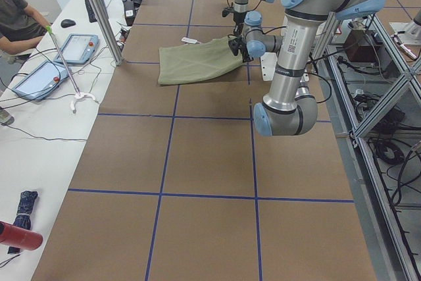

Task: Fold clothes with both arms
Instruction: 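Lift the near edge with both grippers and fold it away from the robot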

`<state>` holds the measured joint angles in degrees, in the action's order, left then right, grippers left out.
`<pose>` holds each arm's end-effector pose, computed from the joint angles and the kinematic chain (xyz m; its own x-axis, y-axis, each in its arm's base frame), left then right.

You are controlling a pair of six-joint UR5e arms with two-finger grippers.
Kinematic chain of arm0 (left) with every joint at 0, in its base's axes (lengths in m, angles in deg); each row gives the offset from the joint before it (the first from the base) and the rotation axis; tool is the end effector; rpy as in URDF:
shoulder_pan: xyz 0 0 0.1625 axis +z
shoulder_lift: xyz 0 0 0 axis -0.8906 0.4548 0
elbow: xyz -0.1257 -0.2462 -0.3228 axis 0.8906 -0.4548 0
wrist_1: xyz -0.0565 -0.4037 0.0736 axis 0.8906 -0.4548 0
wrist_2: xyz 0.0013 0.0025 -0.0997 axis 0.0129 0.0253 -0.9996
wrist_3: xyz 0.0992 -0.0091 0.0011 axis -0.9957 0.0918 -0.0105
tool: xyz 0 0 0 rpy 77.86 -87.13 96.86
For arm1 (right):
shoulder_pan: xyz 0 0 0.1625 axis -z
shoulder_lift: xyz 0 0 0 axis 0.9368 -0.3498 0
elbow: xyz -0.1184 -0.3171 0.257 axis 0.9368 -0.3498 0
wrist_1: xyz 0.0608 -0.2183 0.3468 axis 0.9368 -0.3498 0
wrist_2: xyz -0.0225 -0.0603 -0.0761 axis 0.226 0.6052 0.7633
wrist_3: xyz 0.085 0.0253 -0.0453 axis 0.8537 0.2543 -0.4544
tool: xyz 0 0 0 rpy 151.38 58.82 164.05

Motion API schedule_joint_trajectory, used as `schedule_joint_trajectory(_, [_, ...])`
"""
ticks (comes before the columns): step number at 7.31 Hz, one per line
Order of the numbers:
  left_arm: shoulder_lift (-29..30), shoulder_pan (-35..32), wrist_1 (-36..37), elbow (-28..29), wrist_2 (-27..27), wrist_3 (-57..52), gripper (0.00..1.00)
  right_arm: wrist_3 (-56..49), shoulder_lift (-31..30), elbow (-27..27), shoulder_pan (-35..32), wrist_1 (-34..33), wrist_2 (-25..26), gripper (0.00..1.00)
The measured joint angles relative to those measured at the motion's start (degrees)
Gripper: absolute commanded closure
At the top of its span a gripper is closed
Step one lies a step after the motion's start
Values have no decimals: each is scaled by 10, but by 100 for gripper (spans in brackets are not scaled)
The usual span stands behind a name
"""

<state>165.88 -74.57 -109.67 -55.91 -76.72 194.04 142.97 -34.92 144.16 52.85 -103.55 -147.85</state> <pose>0.5274 -0.2295 0.1947 0.4439 -0.4093 -0.7972 0.2252 0.9120 -0.3429 -0.4797 -0.2592 0.2526 0.5172 0.3344 0.7879 -0.1943 0.9424 -0.2724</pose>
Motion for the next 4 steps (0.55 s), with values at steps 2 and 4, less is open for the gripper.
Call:
schedule_joint_trajectory(2, [-9, 13, 41, -40, -1, 0, 100, 0, -29, 49, -1, 0, -12, 100])
schedule_joint_trajectory(4, [-10, -22, 51, -46, -2, -21, 100, -4, -1, 29, -34, 4, -11, 100])
